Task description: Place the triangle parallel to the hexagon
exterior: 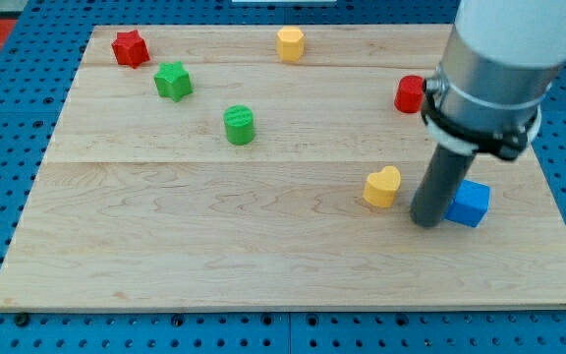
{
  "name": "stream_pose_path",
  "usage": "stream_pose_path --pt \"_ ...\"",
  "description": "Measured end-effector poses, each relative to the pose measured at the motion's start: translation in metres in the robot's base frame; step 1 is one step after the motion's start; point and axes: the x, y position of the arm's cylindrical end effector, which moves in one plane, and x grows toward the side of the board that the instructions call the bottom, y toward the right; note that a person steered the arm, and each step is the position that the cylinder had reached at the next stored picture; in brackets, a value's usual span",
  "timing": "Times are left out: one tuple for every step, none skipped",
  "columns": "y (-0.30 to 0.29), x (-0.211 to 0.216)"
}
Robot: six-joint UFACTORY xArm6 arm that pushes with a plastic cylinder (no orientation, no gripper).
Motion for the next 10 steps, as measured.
stream_pose_path --pt "0.006 -0.044" --pt "0.031 -0.047" --pt "0.053 -0.045" --pt "0.082 -0.042" --pt "0.106 -0.051" --pt "0.101 -0.099" --pt "0.078 -0.161" --pt "0.047 -0.187" --pt "0.02 -0.187" --pt "-0.02 -0.183"
